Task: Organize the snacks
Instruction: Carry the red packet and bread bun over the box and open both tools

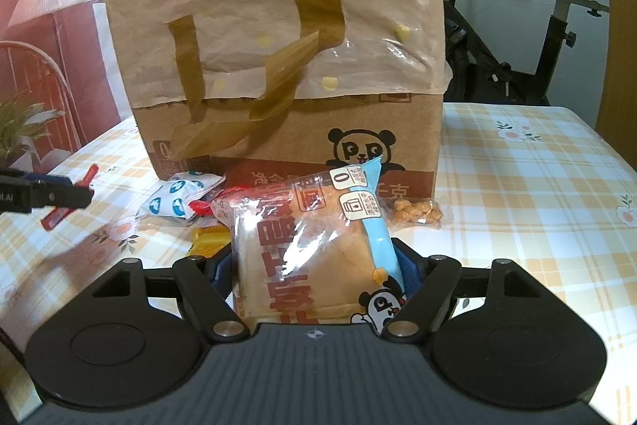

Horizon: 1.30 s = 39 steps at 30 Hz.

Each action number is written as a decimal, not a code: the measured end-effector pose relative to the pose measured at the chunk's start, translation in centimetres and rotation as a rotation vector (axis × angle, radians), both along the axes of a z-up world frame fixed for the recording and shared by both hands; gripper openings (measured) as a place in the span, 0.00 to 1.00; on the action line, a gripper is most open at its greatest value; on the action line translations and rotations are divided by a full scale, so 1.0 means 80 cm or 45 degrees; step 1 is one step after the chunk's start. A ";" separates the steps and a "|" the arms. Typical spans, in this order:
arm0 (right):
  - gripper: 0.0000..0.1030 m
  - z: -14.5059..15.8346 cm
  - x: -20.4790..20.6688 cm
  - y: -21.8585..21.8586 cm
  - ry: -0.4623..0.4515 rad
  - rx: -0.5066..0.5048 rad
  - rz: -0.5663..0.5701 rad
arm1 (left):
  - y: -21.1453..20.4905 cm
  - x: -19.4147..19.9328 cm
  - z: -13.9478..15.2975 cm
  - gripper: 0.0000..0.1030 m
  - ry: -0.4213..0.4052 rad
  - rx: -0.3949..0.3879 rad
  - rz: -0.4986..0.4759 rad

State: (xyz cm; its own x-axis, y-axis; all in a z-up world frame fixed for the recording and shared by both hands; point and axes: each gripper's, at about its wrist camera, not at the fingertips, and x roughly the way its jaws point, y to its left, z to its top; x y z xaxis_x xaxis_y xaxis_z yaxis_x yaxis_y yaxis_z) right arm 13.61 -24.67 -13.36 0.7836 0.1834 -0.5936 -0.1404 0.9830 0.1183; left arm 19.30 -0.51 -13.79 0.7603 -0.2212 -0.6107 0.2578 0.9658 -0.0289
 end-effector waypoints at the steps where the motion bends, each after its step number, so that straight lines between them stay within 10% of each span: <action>1: 0.74 0.002 -0.002 0.000 0.000 0.006 0.003 | 0.000 -0.002 0.004 0.56 -0.013 -0.004 -0.003; 11: 0.74 0.043 -0.024 -0.010 -0.072 0.038 0.047 | -0.009 -0.009 0.058 0.56 -0.169 -0.067 -0.073; 25: 0.74 0.199 0.001 -0.020 -0.473 0.080 0.174 | -0.051 0.057 0.180 0.56 -0.476 -0.159 -0.164; 39: 0.74 0.225 0.180 -0.012 -0.368 -0.007 0.070 | -0.078 0.209 0.171 0.58 -0.290 -0.079 -0.039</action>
State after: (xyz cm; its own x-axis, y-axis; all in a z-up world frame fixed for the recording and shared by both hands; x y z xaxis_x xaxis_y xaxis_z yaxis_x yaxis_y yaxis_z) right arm 28.02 -25.59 4.61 0.9093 0.2275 -0.3485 -0.2204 0.9735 0.0604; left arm 36.05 -6.78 -0.10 0.8695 -0.2779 -0.4085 0.2935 0.9556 -0.0254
